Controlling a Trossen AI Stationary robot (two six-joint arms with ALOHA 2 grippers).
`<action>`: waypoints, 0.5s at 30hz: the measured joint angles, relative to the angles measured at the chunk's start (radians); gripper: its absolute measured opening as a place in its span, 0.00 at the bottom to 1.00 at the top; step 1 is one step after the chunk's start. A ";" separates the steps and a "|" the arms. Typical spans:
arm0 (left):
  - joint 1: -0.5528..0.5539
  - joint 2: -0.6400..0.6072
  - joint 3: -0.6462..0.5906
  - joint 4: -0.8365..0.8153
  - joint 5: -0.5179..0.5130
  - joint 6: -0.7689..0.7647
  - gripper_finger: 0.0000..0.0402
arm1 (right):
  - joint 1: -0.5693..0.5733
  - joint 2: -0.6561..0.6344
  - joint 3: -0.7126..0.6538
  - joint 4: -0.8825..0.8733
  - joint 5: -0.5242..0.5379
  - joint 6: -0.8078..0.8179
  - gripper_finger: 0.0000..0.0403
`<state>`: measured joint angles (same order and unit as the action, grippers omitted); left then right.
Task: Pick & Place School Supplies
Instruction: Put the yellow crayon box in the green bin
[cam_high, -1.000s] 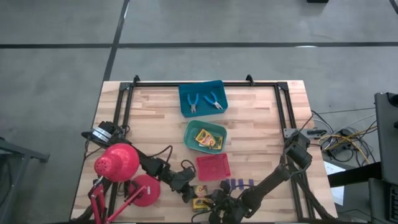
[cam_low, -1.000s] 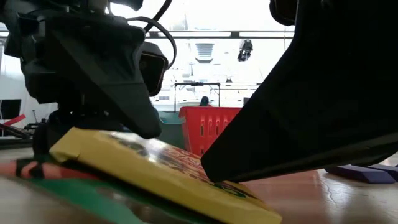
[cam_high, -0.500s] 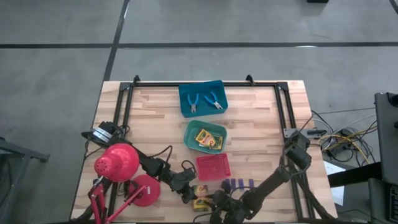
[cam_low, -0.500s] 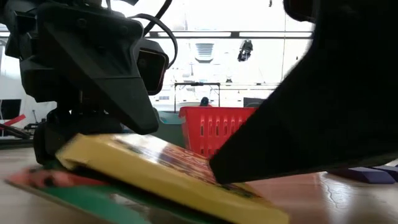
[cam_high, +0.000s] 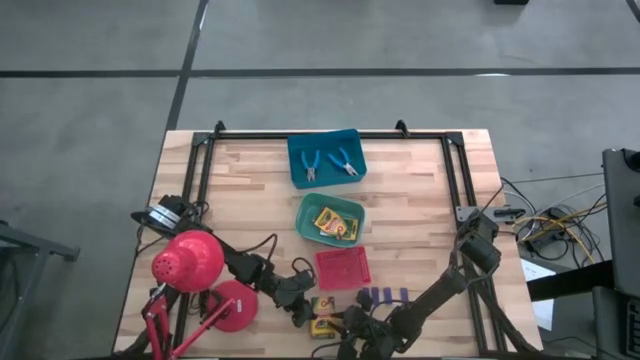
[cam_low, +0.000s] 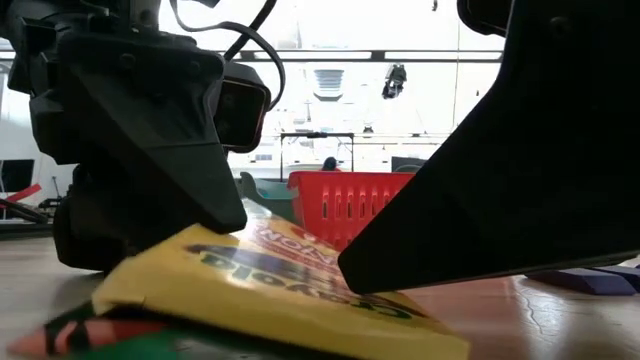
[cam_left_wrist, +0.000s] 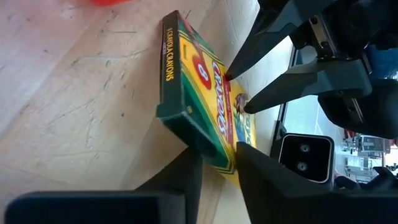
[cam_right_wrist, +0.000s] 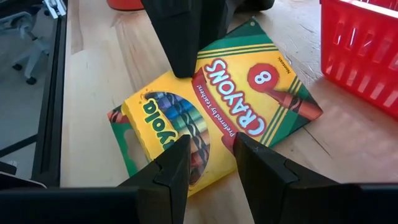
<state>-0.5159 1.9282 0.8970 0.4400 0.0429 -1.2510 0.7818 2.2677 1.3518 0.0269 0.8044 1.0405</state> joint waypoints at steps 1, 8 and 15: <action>0.000 0.000 0.000 0.000 0.000 0.000 0.23 | 0.000 0.000 0.000 0.001 0.001 0.000 0.31; 0.001 0.000 0.000 0.000 0.000 -0.006 0.17 | 0.000 0.000 0.000 0.002 0.004 0.000 0.31; 0.000 0.000 -0.001 -0.003 0.000 -0.005 0.17 | 0.004 -0.004 0.000 0.024 0.023 -0.061 0.31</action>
<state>-0.5156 1.9285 0.8963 0.4371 0.0426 -1.2563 0.7858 2.2634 1.3518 0.0512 0.8274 0.9794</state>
